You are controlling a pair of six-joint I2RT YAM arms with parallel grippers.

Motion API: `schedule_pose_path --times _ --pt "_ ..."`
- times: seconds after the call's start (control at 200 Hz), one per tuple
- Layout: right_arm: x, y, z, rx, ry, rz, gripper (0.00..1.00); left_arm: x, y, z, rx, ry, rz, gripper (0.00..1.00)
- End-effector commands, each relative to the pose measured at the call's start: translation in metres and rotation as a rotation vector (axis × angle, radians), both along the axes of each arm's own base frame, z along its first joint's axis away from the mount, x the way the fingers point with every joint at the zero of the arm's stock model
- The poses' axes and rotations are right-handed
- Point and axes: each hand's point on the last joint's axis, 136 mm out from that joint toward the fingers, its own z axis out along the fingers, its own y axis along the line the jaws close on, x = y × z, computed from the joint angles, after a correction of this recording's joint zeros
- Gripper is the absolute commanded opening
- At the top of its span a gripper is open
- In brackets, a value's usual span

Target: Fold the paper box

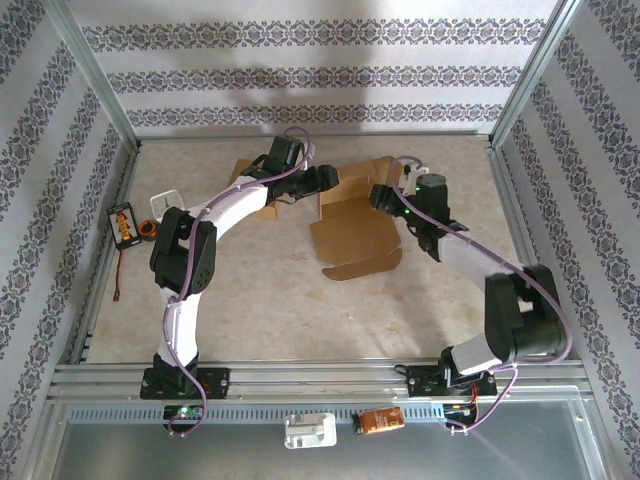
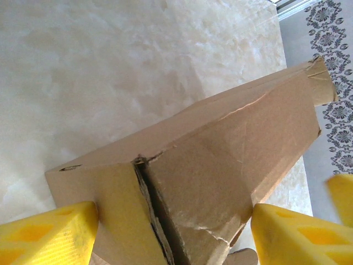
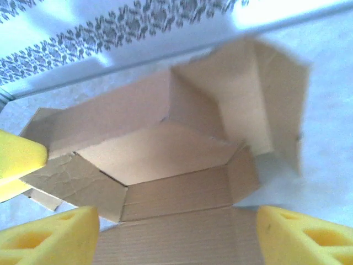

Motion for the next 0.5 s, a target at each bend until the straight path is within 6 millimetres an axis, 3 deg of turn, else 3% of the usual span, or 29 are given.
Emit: schedule_pose_path --times 0.0,0.16,0.35,0.495 --pt "-0.015 -0.029 -0.011 -0.154 0.032 -0.015 0.82 -0.001 0.007 0.024 0.0 -0.06 -0.008 0.73" --pt "-0.008 -0.046 -0.005 -0.275 0.039 0.009 0.93 -0.003 0.009 0.041 -0.014 -0.097 -0.003 0.76" --pt "0.016 -0.045 -0.011 -0.35 0.083 0.067 0.94 -0.015 0.018 0.075 -0.018 -0.167 0.006 0.83" --pt "0.038 -0.044 -0.016 -0.374 0.099 0.082 0.92 -0.035 0.026 0.101 -0.031 -0.227 -0.004 0.87"
